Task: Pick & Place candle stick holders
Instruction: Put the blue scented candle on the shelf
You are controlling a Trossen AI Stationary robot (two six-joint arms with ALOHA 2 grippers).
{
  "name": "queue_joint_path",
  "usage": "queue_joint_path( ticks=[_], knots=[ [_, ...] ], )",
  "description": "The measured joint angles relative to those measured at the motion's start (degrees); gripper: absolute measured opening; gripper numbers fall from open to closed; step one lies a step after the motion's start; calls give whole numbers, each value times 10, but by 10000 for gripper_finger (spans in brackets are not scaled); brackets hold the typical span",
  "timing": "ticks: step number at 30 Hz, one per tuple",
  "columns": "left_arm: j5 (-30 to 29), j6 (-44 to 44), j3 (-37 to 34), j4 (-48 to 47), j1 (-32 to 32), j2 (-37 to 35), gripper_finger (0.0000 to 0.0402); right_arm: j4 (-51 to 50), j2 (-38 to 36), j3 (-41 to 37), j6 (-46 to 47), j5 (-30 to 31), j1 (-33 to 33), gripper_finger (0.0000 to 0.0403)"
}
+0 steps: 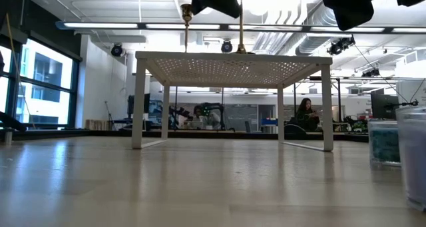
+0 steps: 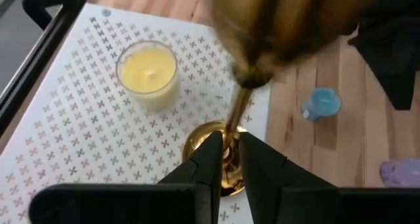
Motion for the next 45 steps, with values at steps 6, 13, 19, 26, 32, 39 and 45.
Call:
queue_joint_path(
  ticks=[6, 13, 19, 26, 32, 39, 45],
  knots=[
    [0, 0, 0, 2, 0, 0, 51, 0, 0, 0, 0, 0, 0, 291],
    [0, 0, 0, 3, 0, 0, 52, 0, 0, 0, 0, 2, 0, 291],
    [-1, 0, 1, 3, 0, -3, 52, 0, 0, 0, 0, 2, 0, 291],
    [-3, 0, 3, 8, 0, -15, 52, 0, 0, 0, 0, 2, 0, 291],
    [-4, -10, 3, -6, 0, -30, 52, 0, 0, 0, 0, 2, 0, 291],
    [-7, -26, 3, -38, 0, -33, 52, 0, 0, 0, 0, 2, 0, 291],
    [-7, -32, 3, -72, -3, -33, 52, 0, 0, 0, 0, 2, 0, 291]
  ],
)
